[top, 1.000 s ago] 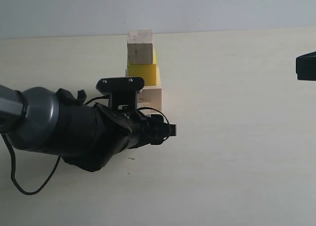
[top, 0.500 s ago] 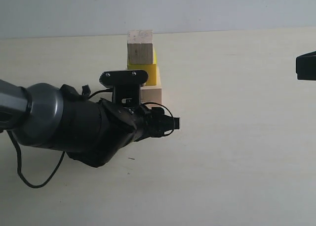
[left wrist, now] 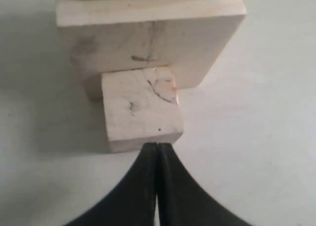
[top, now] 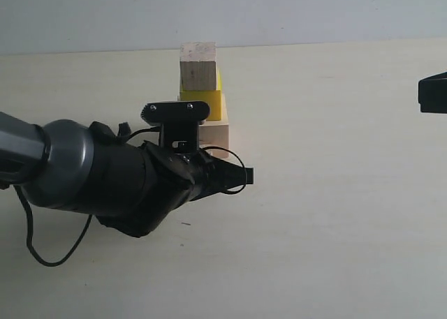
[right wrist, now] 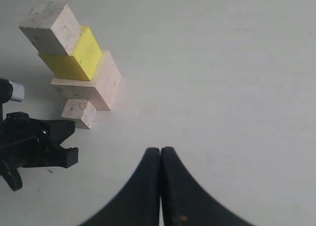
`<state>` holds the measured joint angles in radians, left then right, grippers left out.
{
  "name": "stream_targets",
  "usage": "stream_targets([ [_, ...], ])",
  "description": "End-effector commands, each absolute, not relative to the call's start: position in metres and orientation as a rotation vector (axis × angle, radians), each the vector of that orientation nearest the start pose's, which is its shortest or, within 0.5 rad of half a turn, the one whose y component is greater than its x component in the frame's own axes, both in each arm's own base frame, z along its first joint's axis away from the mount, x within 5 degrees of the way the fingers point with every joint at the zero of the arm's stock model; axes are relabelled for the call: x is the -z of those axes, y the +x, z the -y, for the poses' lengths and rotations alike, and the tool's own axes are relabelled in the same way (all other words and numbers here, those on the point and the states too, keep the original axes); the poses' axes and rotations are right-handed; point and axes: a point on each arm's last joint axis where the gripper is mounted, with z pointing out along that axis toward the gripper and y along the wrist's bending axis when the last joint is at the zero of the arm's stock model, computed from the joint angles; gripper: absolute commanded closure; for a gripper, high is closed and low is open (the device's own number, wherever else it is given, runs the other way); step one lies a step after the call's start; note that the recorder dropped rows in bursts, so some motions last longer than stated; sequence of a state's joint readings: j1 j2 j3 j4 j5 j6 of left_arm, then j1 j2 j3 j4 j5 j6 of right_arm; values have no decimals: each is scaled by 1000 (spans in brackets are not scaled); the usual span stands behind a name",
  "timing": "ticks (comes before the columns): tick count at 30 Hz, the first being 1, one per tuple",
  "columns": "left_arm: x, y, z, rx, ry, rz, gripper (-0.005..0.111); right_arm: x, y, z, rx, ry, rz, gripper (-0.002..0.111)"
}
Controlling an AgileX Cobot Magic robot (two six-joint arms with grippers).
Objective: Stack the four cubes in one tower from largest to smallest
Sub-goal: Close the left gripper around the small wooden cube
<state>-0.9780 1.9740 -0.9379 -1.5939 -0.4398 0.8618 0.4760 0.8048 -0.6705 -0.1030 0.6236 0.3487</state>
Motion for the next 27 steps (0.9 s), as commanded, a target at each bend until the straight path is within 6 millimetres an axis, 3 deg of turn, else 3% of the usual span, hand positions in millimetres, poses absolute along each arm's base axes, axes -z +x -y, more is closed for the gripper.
stream_targets([
  [1, -115, 233, 275, 238, 98, -2407, 107, -308, 140, -66, -332, -217, -2231, 108],
  [5, -122, 221, 275, 266, 115, -2419, 107, -308, 140, -66, -330, -217, -2233, 108],
  [8, -120, 199, 279, 262, 177, -2426, 107, -307, 140, -66, -329, -217, -2235, 108],
  [11, -118, 202, 277, 243, 165, -2422, 105, -307, 140, -66, -331, -216, -2237, 108],
  [12, -118, 203, 276, 247, 169, -2424, 100, -307, 140, -66, -331, -216, -2237, 108],
  [14, -117, 204, 276, 254, 172, -2428, 81, -307, 139, -66, -332, -213, -2243, 108],
  [15, -117, 204, 276, 252, 173, -2429, 64, -307, 139, -66, -334, -212, -2243, 108],
  [17, -112, 204, 276, 239, 177, -2438, 42, -307, 139, -67, -349, -205, -2247, 108],
  [19, -106, 204, 276, 220, 183, -2448, 37, -307, 139, -67, -354, -202, -2248, 108],
  [23, -94, 204, 275, 191, 180, -2473, 38, -307, 139, -67, -354, -202, -2250, 108],
  [27, -96, 206, 277, 194, 177, -2460, 38, -307, 139, -67, -354, -202, -2250, 108],
])
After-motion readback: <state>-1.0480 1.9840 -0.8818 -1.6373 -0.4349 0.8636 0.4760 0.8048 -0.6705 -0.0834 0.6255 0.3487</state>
